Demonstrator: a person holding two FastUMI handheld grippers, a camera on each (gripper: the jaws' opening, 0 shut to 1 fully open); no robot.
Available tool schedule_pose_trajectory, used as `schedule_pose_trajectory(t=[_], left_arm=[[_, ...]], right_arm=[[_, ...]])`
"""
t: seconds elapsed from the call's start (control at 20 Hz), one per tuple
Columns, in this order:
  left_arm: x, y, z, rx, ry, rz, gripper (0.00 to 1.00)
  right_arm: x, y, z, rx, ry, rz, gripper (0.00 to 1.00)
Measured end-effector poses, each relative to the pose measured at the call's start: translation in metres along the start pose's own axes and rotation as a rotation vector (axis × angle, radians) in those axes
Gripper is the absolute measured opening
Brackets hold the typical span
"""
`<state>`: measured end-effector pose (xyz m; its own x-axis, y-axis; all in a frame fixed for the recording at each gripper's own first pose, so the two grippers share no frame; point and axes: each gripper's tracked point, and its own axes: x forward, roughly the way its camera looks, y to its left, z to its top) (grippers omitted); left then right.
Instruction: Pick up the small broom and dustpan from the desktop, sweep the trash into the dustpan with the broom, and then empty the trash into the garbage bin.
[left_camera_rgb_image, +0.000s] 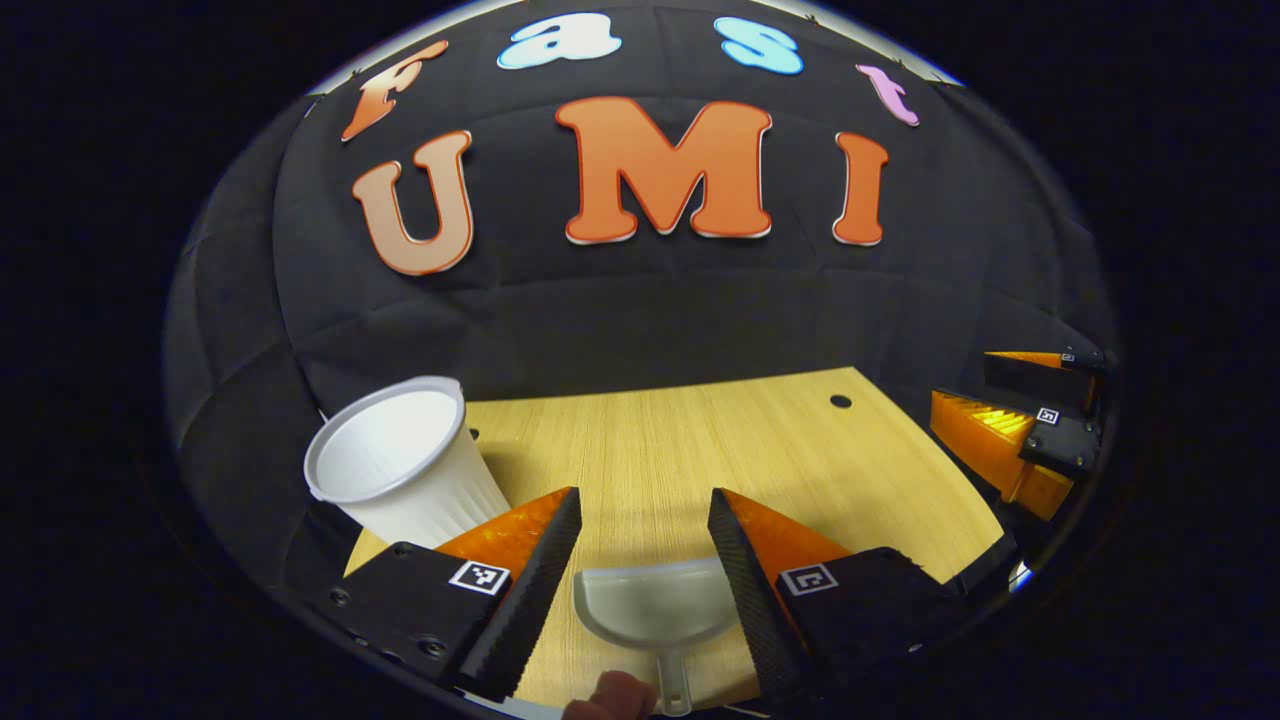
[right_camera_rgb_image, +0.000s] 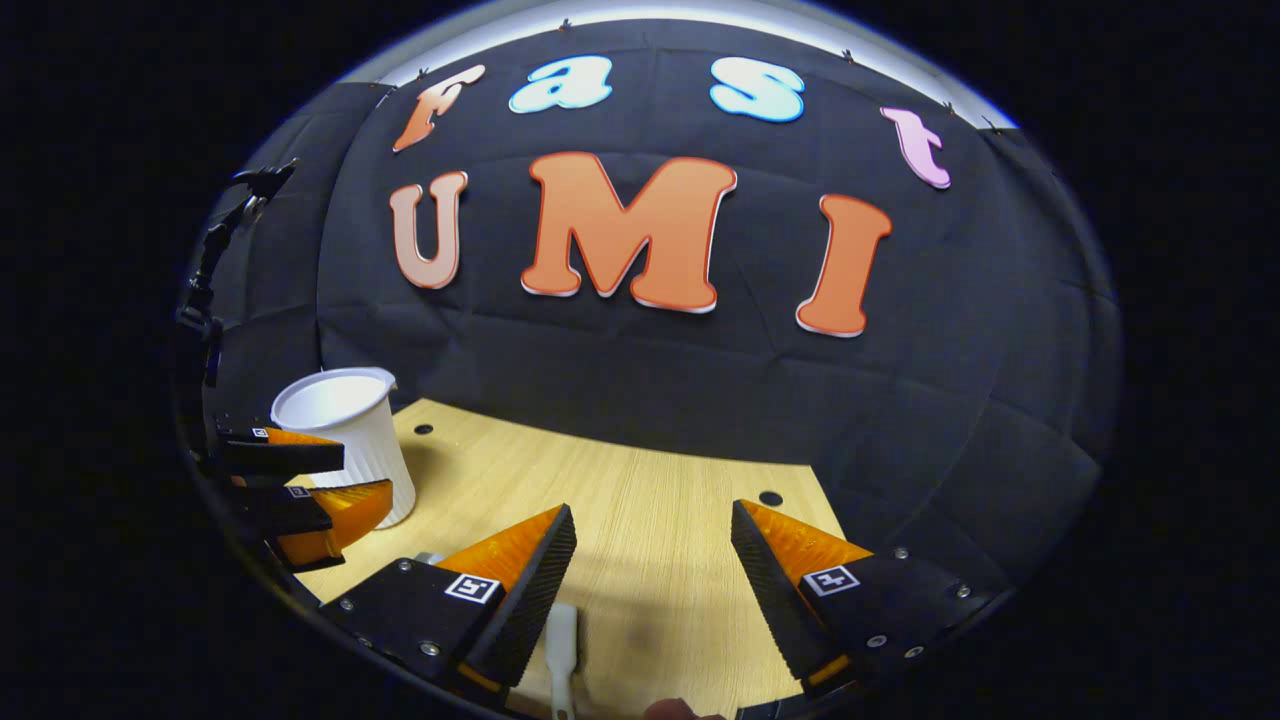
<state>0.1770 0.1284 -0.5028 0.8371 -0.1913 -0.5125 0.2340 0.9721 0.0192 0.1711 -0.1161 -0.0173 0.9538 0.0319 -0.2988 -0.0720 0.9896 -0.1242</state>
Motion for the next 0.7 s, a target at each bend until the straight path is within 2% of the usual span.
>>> schedule_pose_trajectory(t=[0.35,0.55,0.7], left_arm=[[-0.002,0.004,0.046,0.016,-0.414,0.09,0.81],[-0.01,0.001,0.066,-0.021,-0.498,0.109,0.81],[-0.009,0.01,0.07,-0.06,-0.507,0.148,0.84]], right_arm=[[-0.017,-0.012,0.061,0.042,-0.204,-0.035,0.94],[-0.031,-0.015,0.091,0.104,-0.314,-0.052,0.94],[-0.027,-0.015,0.081,0.094,-0.311,-0.064,0.94]])
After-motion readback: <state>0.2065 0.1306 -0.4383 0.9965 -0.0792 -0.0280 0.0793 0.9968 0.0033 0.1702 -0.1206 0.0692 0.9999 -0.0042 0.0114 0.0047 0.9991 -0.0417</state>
